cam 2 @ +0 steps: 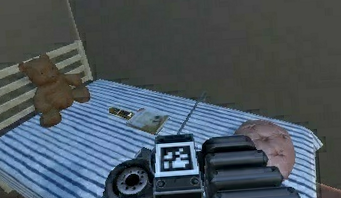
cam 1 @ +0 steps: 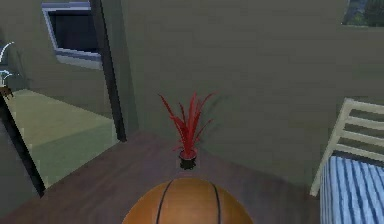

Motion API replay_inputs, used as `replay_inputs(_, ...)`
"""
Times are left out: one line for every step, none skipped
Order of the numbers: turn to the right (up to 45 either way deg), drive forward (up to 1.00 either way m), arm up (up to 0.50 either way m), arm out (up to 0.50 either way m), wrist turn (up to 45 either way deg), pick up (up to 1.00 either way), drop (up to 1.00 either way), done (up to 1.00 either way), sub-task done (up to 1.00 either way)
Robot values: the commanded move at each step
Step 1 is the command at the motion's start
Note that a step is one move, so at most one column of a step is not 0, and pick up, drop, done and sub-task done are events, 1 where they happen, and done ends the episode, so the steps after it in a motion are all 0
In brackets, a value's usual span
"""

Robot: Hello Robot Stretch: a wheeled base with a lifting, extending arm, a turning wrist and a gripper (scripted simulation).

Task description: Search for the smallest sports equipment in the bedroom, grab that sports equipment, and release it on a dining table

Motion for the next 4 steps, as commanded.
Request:
replay_inputs(42.0,0.0,0.0,0.0,0.0,0.0,0.0,0.0,0.0)
replay_inputs(45.0,0.0,0.0,0.0,0.0,0.0,0.0,0.0,0.0)
replay_inputs(-45.0,0.0,0.0,0.0,0.0,0.0,0.0,0.0,0.0)
replay_inputs(-45.0,0.0,0.0,0.0,0.0,0.0,0.0,0.0,0.0)
